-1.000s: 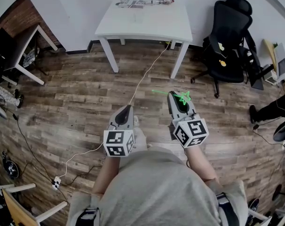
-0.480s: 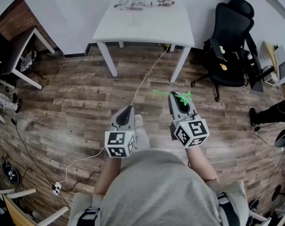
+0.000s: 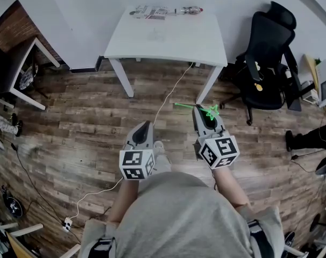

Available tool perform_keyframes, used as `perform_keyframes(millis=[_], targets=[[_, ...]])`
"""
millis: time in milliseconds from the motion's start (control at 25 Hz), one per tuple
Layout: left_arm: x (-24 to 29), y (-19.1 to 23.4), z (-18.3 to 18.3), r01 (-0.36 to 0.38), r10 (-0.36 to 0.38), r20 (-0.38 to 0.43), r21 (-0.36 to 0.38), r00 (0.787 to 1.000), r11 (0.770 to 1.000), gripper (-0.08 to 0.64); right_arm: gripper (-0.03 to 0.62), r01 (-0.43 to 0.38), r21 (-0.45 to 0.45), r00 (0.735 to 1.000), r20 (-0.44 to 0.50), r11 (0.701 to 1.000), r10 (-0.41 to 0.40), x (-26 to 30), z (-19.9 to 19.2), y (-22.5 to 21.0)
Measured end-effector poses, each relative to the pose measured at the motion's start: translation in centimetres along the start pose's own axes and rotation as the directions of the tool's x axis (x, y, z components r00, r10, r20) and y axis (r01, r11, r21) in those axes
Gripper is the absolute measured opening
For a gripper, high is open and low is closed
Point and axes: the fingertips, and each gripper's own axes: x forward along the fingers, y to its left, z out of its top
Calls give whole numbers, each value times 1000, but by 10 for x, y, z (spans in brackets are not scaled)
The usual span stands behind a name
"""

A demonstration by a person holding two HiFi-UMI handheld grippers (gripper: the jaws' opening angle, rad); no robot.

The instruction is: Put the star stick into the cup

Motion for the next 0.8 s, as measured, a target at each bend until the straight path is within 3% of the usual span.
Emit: perform_keyframes(millis=[800], targets=[[138,102,70,31,-32,-19,-10,999,999,14,15,18,13,1000,-25,1000,-17,177,24,-37]])
